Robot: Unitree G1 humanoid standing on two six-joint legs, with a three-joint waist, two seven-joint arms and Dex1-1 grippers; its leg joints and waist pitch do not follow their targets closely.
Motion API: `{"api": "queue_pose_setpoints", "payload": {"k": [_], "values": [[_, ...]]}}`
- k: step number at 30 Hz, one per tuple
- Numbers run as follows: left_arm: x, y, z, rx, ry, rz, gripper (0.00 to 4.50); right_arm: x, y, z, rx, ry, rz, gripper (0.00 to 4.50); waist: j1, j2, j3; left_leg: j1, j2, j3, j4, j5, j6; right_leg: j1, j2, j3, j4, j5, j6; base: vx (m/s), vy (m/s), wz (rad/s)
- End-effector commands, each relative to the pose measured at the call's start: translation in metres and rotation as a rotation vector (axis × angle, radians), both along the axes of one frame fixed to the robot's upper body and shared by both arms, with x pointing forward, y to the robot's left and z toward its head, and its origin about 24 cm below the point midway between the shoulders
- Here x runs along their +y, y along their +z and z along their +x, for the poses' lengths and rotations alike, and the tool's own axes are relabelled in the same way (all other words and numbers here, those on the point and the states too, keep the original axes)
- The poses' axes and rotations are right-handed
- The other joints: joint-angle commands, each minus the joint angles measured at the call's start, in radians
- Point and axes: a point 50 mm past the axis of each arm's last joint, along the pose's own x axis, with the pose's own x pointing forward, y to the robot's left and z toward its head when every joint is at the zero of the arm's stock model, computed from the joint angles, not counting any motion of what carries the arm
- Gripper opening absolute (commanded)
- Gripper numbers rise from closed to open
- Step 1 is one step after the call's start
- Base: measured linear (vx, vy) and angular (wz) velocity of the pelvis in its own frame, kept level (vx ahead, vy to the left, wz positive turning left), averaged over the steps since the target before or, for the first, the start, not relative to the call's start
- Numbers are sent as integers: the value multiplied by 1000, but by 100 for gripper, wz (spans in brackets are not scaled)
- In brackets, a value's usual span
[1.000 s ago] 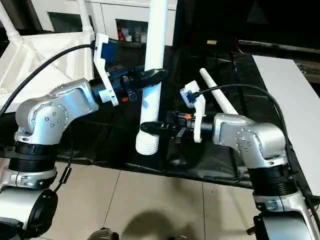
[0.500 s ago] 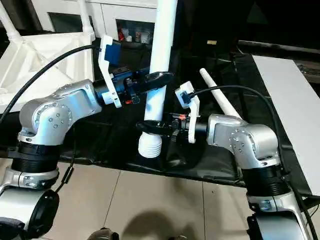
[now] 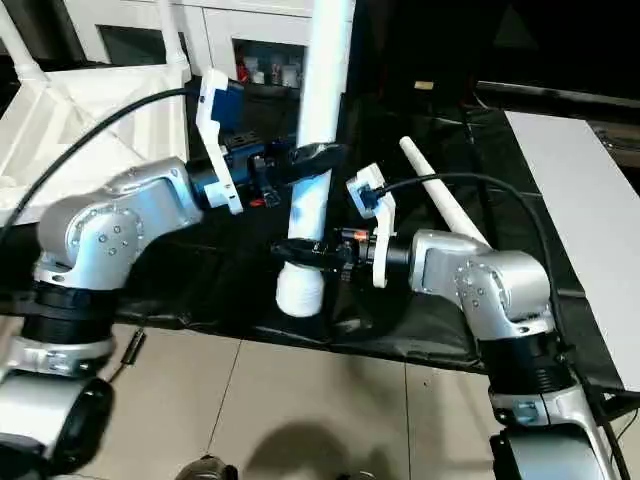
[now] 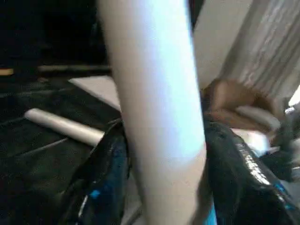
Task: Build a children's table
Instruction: Pick table leg, then move to table
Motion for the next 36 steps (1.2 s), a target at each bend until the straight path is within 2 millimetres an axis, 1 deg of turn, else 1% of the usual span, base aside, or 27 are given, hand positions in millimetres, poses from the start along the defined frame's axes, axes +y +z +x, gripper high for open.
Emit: {"api": "queue_pose_setpoints", "payload": {"k": [1, 6, 9, 10, 11, 13, 15, 16, 17, 19, 20, 21, 22, 23, 24, 25, 26, 27, 28, 29, 30, 31, 32, 33, 34, 35, 36], "values": [[5, 0, 3, 2, 42, 12, 291, -5, 8, 4, -63, -60, 21, 189, 4, -6, -93, 13, 19, -3, -61, -111, -5, 64, -78, 54, -76, -261, -115, 0, 0, 0], [17, -5, 1, 43, 62, -8, 333, -17, 15, 6, -102, -204, 95, 187, 5, -4, -93, 12, 19, -2, -61, -108, -9, 63, -80, 55, -71, -251, -128, 0, 0, 0], [19, -3, 0, 26, 78, -29, 363, -22, 17, 7, -118, -255, 112, 186, 5, 5, -94, 13, 18, -3, -61, -113, -8, 62, -77, 54, -72, -245, -127, 0, 0, 0], [19, -3, 1, 19, 88, -31, 363, -23, 17, 7, -121, -265, 113, 186, 4, 2, -94, 13, 18, -3, -61, -114, -8, 62, -76, 53, -73, -241, -126, 0, 0, 0], [21, -2, 3, 16, 123, -48, 371, -24, 16, 8, -133, -290, 99, 186, 4, 4, -95, 13, 18, -3, -60, -116, -9, 63, -76, 53, -73, -235, -130, 0, 0, 0], [33, 0, 13, -4, 306, -89, 376, -38, 6, 22, -247, -493, -132, 186, 2, 8, -93, 12, 17, -3, -60, -125, -23, 63, -76, 52, -76, -243, -128, 0, 0, 0], [42, 0, 16, -22, 417, -102, 376, -48, 1, 31, -337, -638, -279, 186, -2, 3, -91, 12, 15, -3, -60, -134, -43, 62, -76, 51, -78, -269, -111, 0, 0, 0], [49, 0, 15, -80, 489, -73, 376, -53, 4, 33, -456, -715, -329, 186, -4, -8, -91, 13, 8, 0, -59, -140, -40, 64, -74, 51, -84, -305, -95, 0, 0, 0], [54, -3, 12, -113, 543, -40, 376, -56, 4, 33, -527, -759, -397, 186, -3, -6, -90, 11, 14, -2, -60, -141, -42, 60, -78, 52, -84, -331, -75, 0, 0, 0], [63, -9, 6, -178, 646, 4, 376, -56, -2, 30, -519, -795, -435, 186, -10, -13, -89, 7, 12, -1, -62, -136, -29, 64, -72, 51, -84, -341, -49, 0, 0, 0], [64, -11, 5, -186, 666, 10, 376, -56, -4, 29, -506, -804, -433, 186, -9, -7, -91, 10, 15, -3, -62, -137, -25, 63, -73, 51, -81, -336, -47, 0, 0, 0], [67, -20, 1, -223, 716, 55, 376, -53, -8, 25, -466, -830, -384, 186, -11, -12, -92, 8, 12, 1, -61, -135, 4, 63, -80, 60, -80, -309, -50, 0, 0, 0], [68, -26, -2, -246, 740, 86, 376, -52, -10, 22, -447, -848, -351, 186, -12, -13, -91, 2, 9, 4, -60, -131, 22, 65, -88, 66, -81, -311, -53, 0, 0, 0], [71, -36, -5, -256, 794, 132, 376, -50, -12, 19, -456, -891, -319, 186, -5, -16, -92, -3, 9, 5, -58, -116, 57, 69, -111, 77, -83, -333, -64, 0, 0, 0], [73, -44, -7, -271, 837, 162, 376, -48, -16, 16, -458, -915, -306, 186, -1, -19, -93, -7, 5, 7, -52, -109, 76, 72, -122, 85, -86, -345, -63, 0, 0, 0], [78, -56, -11, -262, 891, 195, 376, -45, -22, 12, -434, -948, -279, 186, 10, -19, -94, -11, 5, 2, -33, -101, 110, 79, -163, 110, -98, -375, -73, 0, 0, 0], [79, -59, -11, -255, 907, 200, 376, -45, -24, 12, -425, -957, -270, 186, 15, -21, -94, -17, 3, -3, -17, -96, 127, 85, -188, 127, -105, -390, -77, 0, 0, 0], [84, -66, -13, -240, 963, 218, 376, -41, -30, 11, -397, -980, -245, 186, 32, -24, -93, -28, 9, -20, 26, -97, 145, 90, -246, 166, -123, -443, -84, -9, 84, 2], [87, -70, -13, -220, 986, 217, 376, -38, -33, 10, -387, -974, -235, 186, 38, -22, -87, -37, 22, -43, 48, -101, 142, 87, -277, 184, -132, -488, -113, -9, 84, 2], [89, -71, -13, -215, 1002, 211, 376, -35, -35, 10, -393, -970, -236, 186, 40, -16, -82, -38, 23, -53, 41, -91, 142, 81, -262, 169, -130, -507, -143, -27, 135, 0], [90, -72, -13, -212, 1016, 202, 376, -32, -37, 10, -389, -961, -232, 186, 42, -9, -83, -25, 23, -50, 26, -91, 146, 70, -241, 155, -128, -502, -152, -43, 177, 2], [91, -72, -12, -209, 1022, 199, 376, -29, -38, 10, -385, -953, -229, 186, 30, 2, -84, 3, 18, -34, -14, -97, 172, 54, -182, 121, -113, -450, -159, -43, 177, 2], [91, -72, -12, -211, 1023, 200, 376, -29, -38, 10, -387, -952, -230, 186, -4, 10, -87, 40, 1, -8, -54, -90, 229, 26, -94, 71, -72, -344, -138, -57, 209, 9], [91, -72, -11, -224, 1024, 208, 376, -27, -39, 10, -394, -949, -240, 186, -23, 17, -88, 56, -5, -3, -68, -103, 259, 11, -58, 43, -50, -311, -115, -71, 239, 10], [91, -72, -11, -239, 1030, 215, 376, -26, -40, 10, -397, -955, -243, 186, -47, 32, -81, 71, -5, 15, -107, -196, 265, -23, -9, -8, 0, -288, -66, -71, 239, 10], [91, -72, -10, -245, 1034, 216, 376, -26, -40, 10, -396, -960, -243, 186, -63, 28, -77, 63, 8, 36, -144, -324, 228, -29, 2, -38, 65, -234, -25, -85, 231, 23], [91, -73, -10, -250, 1039, 217, 376, -26, -40, 10, -395, -967, -238, 186, -72, 19, -72, 54, 31, 52, -165, -444, 175, -13, -20, -48, 88, -188, -8, -98, 170, 27]]}}
